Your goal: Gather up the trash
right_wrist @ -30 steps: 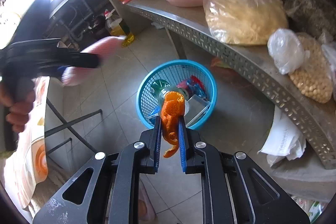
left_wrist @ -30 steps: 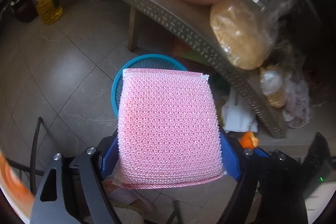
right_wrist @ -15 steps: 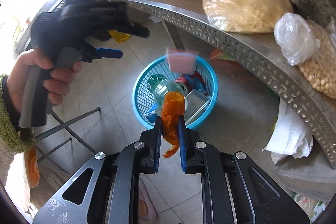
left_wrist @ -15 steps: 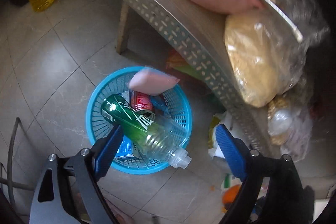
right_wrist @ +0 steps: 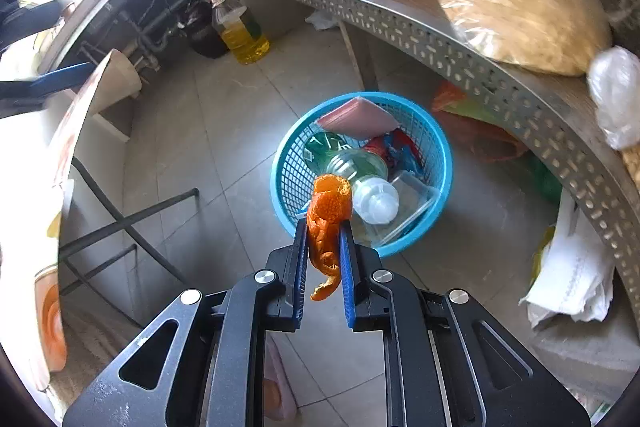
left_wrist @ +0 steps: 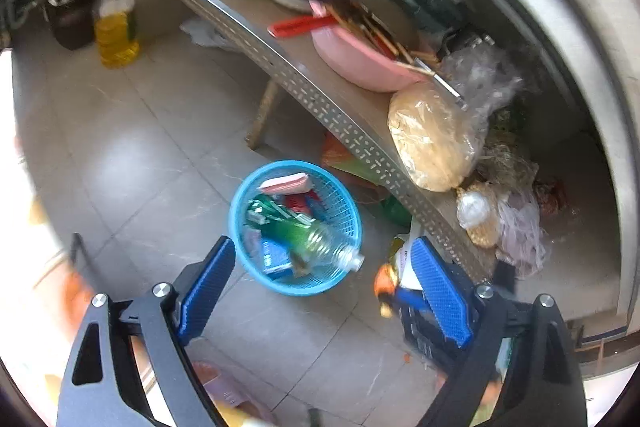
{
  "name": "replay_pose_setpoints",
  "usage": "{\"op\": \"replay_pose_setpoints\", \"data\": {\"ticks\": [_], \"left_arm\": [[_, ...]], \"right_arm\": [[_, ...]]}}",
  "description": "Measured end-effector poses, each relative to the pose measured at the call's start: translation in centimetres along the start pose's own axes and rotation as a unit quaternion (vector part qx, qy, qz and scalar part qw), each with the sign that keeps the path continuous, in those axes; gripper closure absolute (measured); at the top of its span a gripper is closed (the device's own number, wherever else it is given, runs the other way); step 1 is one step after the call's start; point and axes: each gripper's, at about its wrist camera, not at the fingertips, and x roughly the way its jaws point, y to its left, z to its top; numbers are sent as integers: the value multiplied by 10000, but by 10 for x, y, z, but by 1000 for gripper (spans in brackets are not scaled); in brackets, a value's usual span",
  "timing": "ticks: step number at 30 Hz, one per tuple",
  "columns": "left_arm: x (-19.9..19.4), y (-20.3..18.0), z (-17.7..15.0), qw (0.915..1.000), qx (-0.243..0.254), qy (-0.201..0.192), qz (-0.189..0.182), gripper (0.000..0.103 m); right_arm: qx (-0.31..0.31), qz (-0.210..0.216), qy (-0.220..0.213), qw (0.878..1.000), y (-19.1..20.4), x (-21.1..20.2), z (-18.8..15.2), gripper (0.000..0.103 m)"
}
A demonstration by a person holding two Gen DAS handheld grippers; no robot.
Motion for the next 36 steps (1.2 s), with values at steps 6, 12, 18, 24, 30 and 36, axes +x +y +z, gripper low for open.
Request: {"op": "replay_pose_setpoints", "data": {"ticks": [6,12,18,24,30,36], "left_arm": [[-76,28,-51,9983,-134,-516,248,13],[-126,50,-100,9927,-445,-983,530,12],[-158,58,-137,9851,-553,-1438,769,11],[-179,52,-163,9763,-510,-1882,944,11],[-192,43,-190,9695,-632,-2223,822,8],[-196,19,-217,9601,-770,-2358,1288,6]], "right_arm": [[-137,-288,-82,9995,-1,19,33,89],[-452,-795,87,9958,-11,63,71,67],[-369,-996,13,9943,-18,58,68,58],[-276,-879,-473,9946,-8,-7,42,50],[-404,-669,-983,9921,24,-82,6,32],[-1015,-392,-1639,9805,87,-146,-19,9]]}}
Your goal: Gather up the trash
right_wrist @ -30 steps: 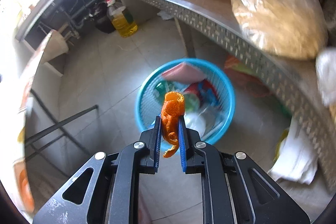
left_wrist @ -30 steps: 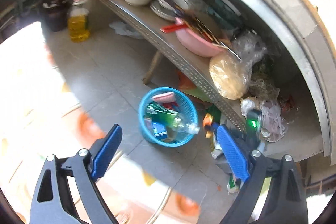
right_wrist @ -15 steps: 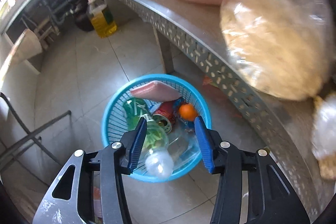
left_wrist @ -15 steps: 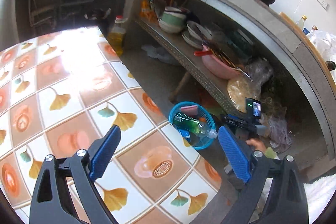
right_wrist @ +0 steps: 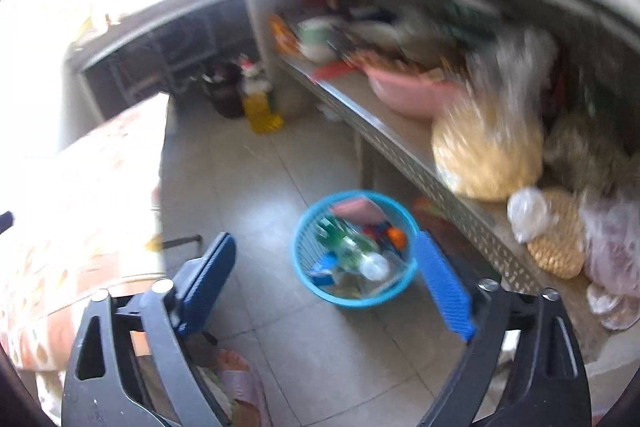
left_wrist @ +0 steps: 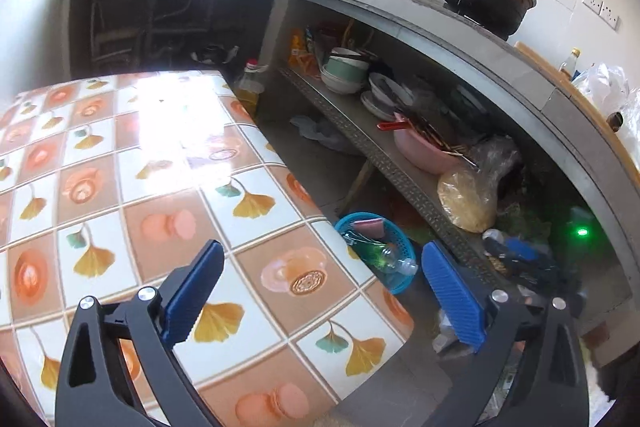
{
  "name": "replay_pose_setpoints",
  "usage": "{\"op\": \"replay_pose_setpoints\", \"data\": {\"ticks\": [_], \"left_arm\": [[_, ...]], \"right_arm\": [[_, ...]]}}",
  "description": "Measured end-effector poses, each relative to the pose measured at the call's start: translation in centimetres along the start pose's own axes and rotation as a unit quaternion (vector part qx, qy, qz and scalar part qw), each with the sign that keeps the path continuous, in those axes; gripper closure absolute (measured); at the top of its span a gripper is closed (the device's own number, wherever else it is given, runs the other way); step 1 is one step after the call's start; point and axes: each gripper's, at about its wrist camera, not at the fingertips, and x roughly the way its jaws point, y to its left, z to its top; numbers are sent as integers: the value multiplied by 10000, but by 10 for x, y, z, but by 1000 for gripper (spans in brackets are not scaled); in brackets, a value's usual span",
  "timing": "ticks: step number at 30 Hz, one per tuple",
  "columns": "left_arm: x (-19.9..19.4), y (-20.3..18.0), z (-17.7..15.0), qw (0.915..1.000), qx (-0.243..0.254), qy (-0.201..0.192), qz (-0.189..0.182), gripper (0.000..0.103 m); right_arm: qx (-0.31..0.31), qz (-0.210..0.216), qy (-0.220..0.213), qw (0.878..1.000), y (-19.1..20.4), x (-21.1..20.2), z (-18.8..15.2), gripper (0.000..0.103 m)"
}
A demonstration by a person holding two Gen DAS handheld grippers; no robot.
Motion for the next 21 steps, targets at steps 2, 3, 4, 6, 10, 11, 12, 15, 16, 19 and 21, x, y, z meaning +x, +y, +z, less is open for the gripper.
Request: {"op": "replay_pose_setpoints", "data": {"ticks": [2,3,4,6,10,11,12,15,16,19,21], "left_arm": [[-12,-7,-12,9997,-26,-154,209,6],[-16,-10,-18,9994,-27,-199,281,6],[-22,-13,-25,9989,-18,-255,390,6],[-31,-15,-38,9976,-21,-324,615,6],[-47,-16,-62,9936,-131,-266,1086,6],[-51,-17,-67,9917,-151,-256,1254,6],[-55,-18,-71,9892,-159,-249,1434,6],[-67,-23,-83,9817,-76,-300,1880,6],[-72,-25,-85,9784,-43,-337,2040,6],[-84,-25,-91,9709,-21,-389,2361,6],[-88,-20,-93,9671,-68,-321,2523,6]], "right_arm": [[-243,74,-256,9993,23,-23,1,8],[-341,114,-320,9988,31,-34,-1,8],[-459,187,-381,9980,42,-44,-3,8],[-635,306,-449,9965,57,-58,-7,8],[-793,614,-502,9937,82,-80,-21,8],[-845,610,-508,9933,88,-84,-25,8],[-905,603,-505,9928,95,-88,-29,8],[-1051,702,-453,9910,110,-94,-37,8],[-1044,723,-462,9908,114,-99,-40,8],[-880,804,-504,9916,119,-106,-49,8],[-869,691,-399,9930,124,-107,-55,8]]}}
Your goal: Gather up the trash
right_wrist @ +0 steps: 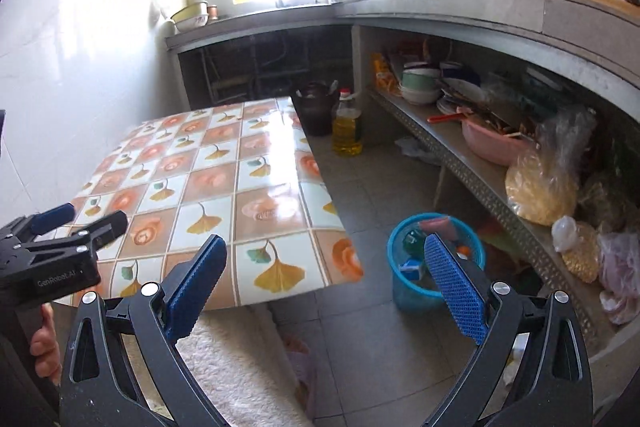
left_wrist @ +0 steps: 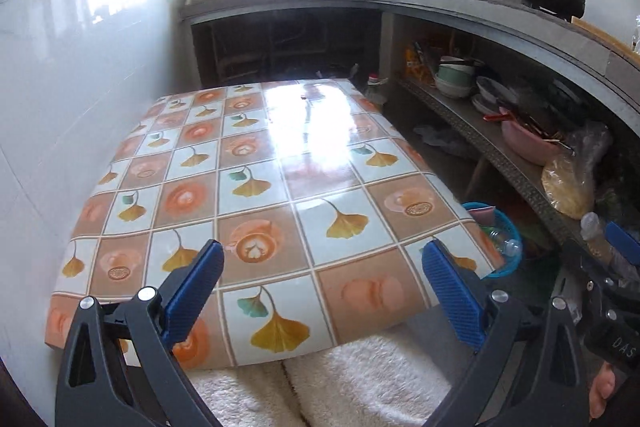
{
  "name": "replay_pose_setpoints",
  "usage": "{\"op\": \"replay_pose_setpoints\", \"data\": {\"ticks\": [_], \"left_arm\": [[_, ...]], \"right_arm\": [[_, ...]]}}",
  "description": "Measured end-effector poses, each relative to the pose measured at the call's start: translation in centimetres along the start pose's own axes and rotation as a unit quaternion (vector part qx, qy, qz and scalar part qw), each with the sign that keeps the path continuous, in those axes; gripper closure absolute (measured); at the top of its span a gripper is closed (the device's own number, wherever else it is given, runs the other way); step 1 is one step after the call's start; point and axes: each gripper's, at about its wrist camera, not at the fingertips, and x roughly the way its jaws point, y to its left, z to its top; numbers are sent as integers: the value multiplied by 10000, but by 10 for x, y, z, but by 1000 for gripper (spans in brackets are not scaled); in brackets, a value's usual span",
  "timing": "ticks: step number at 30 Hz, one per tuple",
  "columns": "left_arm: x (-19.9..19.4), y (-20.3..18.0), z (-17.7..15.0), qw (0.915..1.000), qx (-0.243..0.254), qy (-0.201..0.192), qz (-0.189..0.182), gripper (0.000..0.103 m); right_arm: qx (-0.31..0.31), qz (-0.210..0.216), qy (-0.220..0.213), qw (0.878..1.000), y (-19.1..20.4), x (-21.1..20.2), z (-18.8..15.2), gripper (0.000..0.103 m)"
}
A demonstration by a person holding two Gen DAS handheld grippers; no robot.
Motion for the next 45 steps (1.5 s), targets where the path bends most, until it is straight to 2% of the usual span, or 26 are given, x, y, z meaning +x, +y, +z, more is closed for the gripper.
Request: {"op": "replay_pose_setpoints", "data": {"ticks": [4,8,14,19,33,40,45], "left_arm": [[-1,12,-9,9994,-151,243,184,6],[3,17,-22,9975,-227,559,366,6],[7,20,-39,9941,-291,860,588,6],[4,20,-36,9940,-297,835,644,6],[1,18,-41,9922,-129,876,873,6],[-1,16,-40,9928,-104,834,851,6],[-2,7,-38,9940,99,797,736,6]], "right_arm": [[-45,-258,436,9987,13,6,-12,8],[-296,-470,557,9969,22,4,-25,8],[-332,-614,662,9954,18,1,-34,8],[-164,-724,840,9937,6,0,-39,8],[-31,-923,962,9911,-12,-2,-48,8],[16,-939,958,9910,-16,-3,-47,8],[10,-955,940,9910,-18,-3,-46,8]]}}
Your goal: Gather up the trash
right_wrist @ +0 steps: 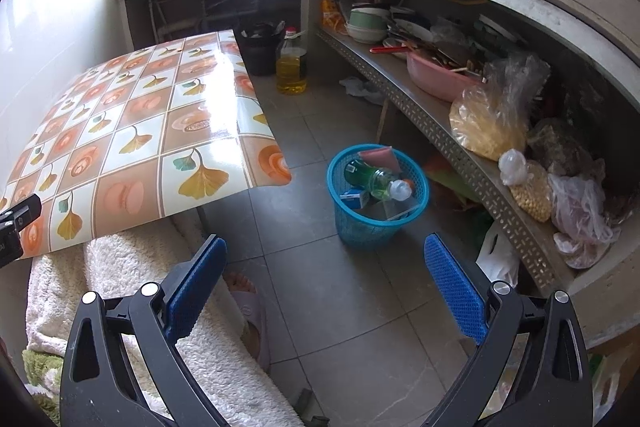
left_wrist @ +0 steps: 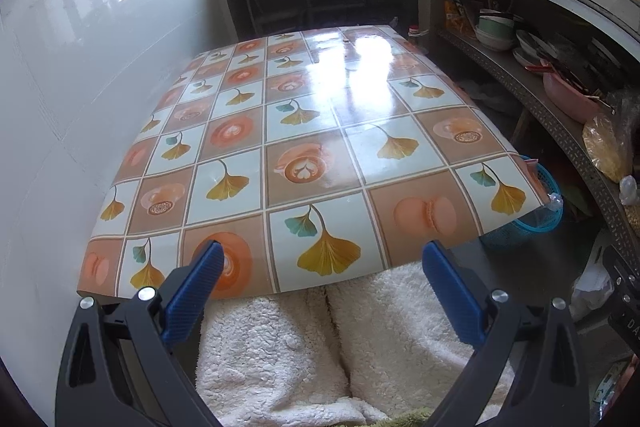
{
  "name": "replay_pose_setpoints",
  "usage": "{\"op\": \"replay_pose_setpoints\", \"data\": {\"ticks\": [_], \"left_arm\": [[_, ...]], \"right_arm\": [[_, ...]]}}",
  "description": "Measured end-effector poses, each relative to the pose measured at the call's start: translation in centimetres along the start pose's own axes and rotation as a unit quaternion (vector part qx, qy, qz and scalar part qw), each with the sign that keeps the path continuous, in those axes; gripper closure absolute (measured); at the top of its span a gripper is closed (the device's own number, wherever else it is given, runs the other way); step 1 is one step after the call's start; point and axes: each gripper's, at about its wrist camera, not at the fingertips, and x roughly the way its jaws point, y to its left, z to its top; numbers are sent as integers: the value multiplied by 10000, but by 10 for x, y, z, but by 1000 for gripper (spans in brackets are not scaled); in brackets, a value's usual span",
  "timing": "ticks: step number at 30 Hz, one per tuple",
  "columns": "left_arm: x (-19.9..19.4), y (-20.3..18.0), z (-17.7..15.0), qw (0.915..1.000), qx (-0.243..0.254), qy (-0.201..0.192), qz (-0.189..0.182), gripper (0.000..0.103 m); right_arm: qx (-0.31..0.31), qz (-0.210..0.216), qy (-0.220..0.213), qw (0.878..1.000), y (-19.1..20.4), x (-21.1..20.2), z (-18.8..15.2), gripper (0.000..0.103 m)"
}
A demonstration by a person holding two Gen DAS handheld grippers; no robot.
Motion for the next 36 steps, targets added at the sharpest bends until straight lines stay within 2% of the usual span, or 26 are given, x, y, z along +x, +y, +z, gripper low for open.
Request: {"op": "replay_pose_setpoints", "data": {"ticks": [5,17,36], "left_arm": [[-4,-11,-1,9995,237,-117,-148,6],[-5,-18,-3,9986,409,-207,-260,6],[-4,-19,-3,9987,400,-182,-256,6]], "right_arm": [[-1,-5,12,10000,-1,1,0,8],[-20,-2,67,10000,-1,3,-1,8],[3,-18,38,10000,-7,3,0,8]]}}
